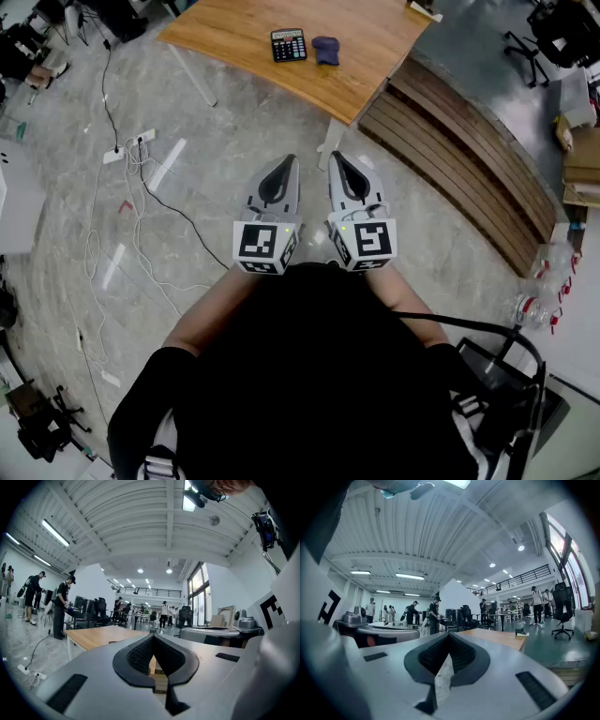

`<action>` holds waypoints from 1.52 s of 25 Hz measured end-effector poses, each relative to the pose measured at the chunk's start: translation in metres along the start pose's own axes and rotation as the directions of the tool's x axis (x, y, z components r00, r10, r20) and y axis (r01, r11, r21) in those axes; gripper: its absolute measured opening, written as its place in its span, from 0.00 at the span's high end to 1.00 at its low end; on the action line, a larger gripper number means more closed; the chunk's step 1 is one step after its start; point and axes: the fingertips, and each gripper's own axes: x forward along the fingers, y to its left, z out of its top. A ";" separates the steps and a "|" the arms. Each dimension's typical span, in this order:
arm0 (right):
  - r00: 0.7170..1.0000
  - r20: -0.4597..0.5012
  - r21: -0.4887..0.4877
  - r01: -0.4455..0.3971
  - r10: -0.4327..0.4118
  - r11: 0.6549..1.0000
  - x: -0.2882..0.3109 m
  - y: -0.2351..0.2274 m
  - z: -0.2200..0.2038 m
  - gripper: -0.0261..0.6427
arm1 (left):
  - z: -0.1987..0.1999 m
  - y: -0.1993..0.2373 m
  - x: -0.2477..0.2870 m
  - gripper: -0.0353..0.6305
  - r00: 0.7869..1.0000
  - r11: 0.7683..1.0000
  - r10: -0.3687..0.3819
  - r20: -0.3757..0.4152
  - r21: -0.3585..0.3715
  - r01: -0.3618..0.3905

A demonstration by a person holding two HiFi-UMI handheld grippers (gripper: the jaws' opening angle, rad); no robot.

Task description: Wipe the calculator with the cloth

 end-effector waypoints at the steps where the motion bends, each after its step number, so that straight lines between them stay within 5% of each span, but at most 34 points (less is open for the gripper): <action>1: 1.000 0.000 0.002 0.001 -0.001 1.000 0.001 -0.001 0.000 0.94 | 0.000 0.000 0.001 0.94 1.000 1.000 0.000 -0.001 0.000 0.000; 11: 1.000 -0.006 0.009 -0.007 0.007 1.000 0.000 -0.005 -0.007 0.94 | -0.007 -0.002 0.002 0.94 1.000 1.000 0.015 -0.017 -0.005 -0.015; 23: 0.996 -0.043 0.082 -0.075 0.079 0.994 0.012 -0.075 -0.025 0.94 | -0.017 -0.030 0.053 0.94 0.990 0.991 0.130 -0.052 -0.005 -0.130; 30: 0.993 -0.066 0.075 -0.088 0.093 0.993 0.074 -0.089 -0.044 0.94 | -0.033 0.016 0.107 0.94 0.988 0.990 0.136 -0.074 -0.014 -0.137; 38: 0.994 -0.110 0.065 -0.017 0.024 0.998 0.204 -0.109 -0.045 0.94 | -0.026 0.110 0.204 0.94 0.995 0.998 0.052 -0.091 -0.033 -0.055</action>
